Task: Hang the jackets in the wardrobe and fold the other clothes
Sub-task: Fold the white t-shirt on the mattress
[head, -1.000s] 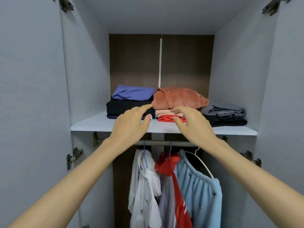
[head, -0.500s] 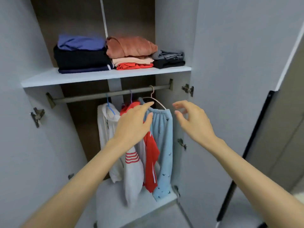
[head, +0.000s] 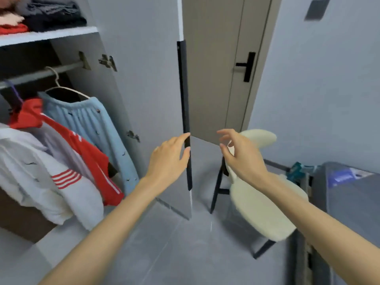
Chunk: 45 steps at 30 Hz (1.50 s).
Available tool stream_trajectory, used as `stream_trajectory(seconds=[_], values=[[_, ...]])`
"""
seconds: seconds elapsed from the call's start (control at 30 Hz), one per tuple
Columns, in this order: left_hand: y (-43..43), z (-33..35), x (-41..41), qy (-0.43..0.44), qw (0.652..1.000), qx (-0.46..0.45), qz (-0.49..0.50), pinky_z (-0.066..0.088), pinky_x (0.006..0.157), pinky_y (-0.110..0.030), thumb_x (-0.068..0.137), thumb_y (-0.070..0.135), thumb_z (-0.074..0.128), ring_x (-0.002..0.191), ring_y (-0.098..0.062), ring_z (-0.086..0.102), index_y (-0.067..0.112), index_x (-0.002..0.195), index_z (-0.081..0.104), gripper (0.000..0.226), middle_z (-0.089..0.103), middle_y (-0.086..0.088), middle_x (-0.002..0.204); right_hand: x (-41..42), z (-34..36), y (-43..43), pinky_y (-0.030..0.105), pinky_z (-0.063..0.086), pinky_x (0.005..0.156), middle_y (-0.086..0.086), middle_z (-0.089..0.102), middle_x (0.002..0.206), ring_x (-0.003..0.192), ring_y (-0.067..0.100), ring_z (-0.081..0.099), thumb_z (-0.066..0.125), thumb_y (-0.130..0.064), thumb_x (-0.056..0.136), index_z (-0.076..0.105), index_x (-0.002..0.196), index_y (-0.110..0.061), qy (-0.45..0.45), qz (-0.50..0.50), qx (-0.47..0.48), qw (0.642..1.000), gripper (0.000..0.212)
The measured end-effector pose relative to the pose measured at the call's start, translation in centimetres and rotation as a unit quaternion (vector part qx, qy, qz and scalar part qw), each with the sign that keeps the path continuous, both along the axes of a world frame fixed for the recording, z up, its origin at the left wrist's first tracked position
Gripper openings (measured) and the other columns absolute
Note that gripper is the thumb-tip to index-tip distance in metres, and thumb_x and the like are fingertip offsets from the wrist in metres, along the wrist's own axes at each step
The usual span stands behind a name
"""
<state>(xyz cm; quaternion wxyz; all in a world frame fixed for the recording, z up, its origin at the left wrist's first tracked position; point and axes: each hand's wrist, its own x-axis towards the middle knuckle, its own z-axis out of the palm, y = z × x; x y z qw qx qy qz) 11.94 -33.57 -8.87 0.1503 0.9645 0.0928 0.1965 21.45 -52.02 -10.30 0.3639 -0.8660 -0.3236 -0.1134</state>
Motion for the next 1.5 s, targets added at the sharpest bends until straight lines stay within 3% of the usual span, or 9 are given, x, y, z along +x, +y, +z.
stream_trajectory(seconds=[0.17,0.3,0.5,0.73,1.03,1.2,1.37,1.5], values=[[-9.8,-2.7,5.0,0.039,0.991,-0.016,-0.126,0.042,0.089,-0.039,0.101,0.034,0.038,0.115,-0.024,0.053,0.027,0.145,0.033,0.045,0.053,0.003,0.135,0.2,-3.1,-11.4,0.036,0.048,0.077,-0.010,0.062,0.116,0.103,0.012,0.057,0.048,-0.025,0.097,0.048,0.128,-0.029,0.040,-0.113,-0.006,0.993,0.032],[-18.5,-4.6,7.9,0.066,0.975,-0.028,-0.211,0.044,0.087,-0.040,0.100,0.031,0.038,0.118,-0.026,0.051,0.024,0.145,0.035,0.045,0.053,0.000,0.135,-0.9,-5.3,-20.9,0.027,0.039,0.074,-0.011,0.063,0.114,0.101,0.010,0.056,0.049,-0.026,0.096,0.050,0.126,-0.029,0.051,-0.215,-0.008,0.975,0.030],[-33.3,-8.3,10.0,0.121,0.938,-0.022,-0.323,0.044,0.095,-0.039,0.100,0.030,0.040,0.122,-0.025,0.050,0.023,0.144,0.037,0.045,0.053,-0.002,0.136,-4.6,-9.2,-35.2,0.036,0.048,0.079,-0.006,0.063,0.111,0.097,0.018,0.058,0.050,-0.024,0.094,0.053,0.123,-0.024,0.110,-0.346,0.009,0.932,0.029],[-49.3,-13.1,8.5,0.183,0.883,0.013,-0.432,0.045,0.091,-0.043,0.098,0.030,0.042,0.114,-0.029,0.053,0.021,0.143,0.038,0.045,0.055,-0.006,0.131,-12.7,-14.5,-49.2,0.033,0.047,0.076,-0.010,0.063,0.111,0.085,0.012,0.057,0.053,-0.021,0.093,0.055,0.118,-0.025,0.172,-0.479,0.035,0.860,0.025],[-64.7,-19.9,2.0,0.275,0.764,0.092,-0.577,0.043,0.095,-0.043,0.099,0.028,0.041,0.121,-0.029,0.050,0.019,0.144,0.035,0.047,0.051,-0.008,0.135,-27.1,-21.6,-59.0,0.034,0.047,0.080,-0.008,0.063,0.109,0.081,0.012,0.055,0.053,-0.016,0.092,0.057,0.118,-0.021,0.271,-0.654,0.102,0.699,0.026],[-70.9,-24.4,-3.0,0.311,0.680,0.128,-0.651,0.043,0.091,-0.039,0.099,0.028,0.040,0.119,-0.029,0.051,0.019,0.144,0.033,0.047,0.051,-0.007,0.133,-34.8,-25.7,-59.8,0.036,0.047,0.084,-0.003,0.062,0.112,0.084,0.018,0.057,0.052,-0.013,0.091,0.058,0.117,-0.017,0.306,-0.728,0.157,0.594,0.027],[-75.2,-29.0,-8.0,0.368,0.598,0.158,-0.694,0.041,0.092,-0.039,0.100,0.027,0.040,0.123,-0.027,0.048,0.019,0.144,0.032,0.046,0.049,-0.008,0.136,-40.8,-29.6,-59.6,0.029,0.040,0.079,-0.001,0.058,0.122,0.086,0.016,0.056,0.052,-0.013,0.093,0.055,0.123,-0.016,0.348,-0.770,0.200,0.496,0.031],[-77.8,-32.8,-11.1,0.407,0.550,0.180,-0.707,0.040,0.094,-0.039,0.099,0.027,0.041,0.124,-0.028,0.046,0.018,0.145,0.031,0.048,0.045,-0.009,0.140,-44.1,-32.5,-59.8,0.030,0.042,0.086,0.005,0.053,0.129,0.099,0.022,0.057,0.052,-0.014,0.094,0.054,0.126,-0.014,0.375,-0.794,0.240,0.415,0.032]])
